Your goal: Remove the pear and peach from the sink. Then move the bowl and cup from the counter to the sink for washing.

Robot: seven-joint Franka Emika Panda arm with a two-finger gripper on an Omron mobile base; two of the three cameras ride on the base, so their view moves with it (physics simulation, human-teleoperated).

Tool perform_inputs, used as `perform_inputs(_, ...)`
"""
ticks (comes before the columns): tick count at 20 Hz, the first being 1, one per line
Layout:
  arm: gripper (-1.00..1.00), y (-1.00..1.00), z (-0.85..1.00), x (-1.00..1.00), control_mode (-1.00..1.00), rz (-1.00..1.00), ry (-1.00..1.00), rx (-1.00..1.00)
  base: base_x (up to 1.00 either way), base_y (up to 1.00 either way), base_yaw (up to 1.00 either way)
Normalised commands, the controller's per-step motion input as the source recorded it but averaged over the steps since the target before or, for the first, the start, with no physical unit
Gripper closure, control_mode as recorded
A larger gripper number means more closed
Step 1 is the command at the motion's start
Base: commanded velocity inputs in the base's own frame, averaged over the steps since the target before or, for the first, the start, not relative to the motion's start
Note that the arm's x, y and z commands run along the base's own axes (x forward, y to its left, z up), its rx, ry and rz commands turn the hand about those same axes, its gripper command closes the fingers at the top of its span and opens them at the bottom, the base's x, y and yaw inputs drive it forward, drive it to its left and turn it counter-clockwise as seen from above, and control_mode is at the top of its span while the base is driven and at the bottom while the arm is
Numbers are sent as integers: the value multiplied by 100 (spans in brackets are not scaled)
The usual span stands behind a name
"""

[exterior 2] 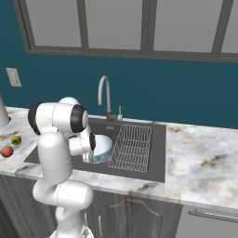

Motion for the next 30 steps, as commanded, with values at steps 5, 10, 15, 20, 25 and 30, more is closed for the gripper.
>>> perform_inputs(5, 100, 0, -2, 4, -100, 0, 0, 0, 0, 0, 0)
perform_inputs(10, 100, 0, 0, 3, -100, 0, -1, 0, 0, 0, 0)
perform_inputs(15, 100, 0, 0, 1, -100, 0, -1, 1, 0, 0, 0)
perform_inputs(20, 100, 0, -1, 0, -100, 0, -1, 1, 0, 0, 0)
perform_inputs(25, 100, 0, -1, 0, -100, 0, 0, 1, 0, 0, 0)
perform_inputs(30, -100, 0, -3, 1, -100, 0, 0, 0, 0, 0, 0)
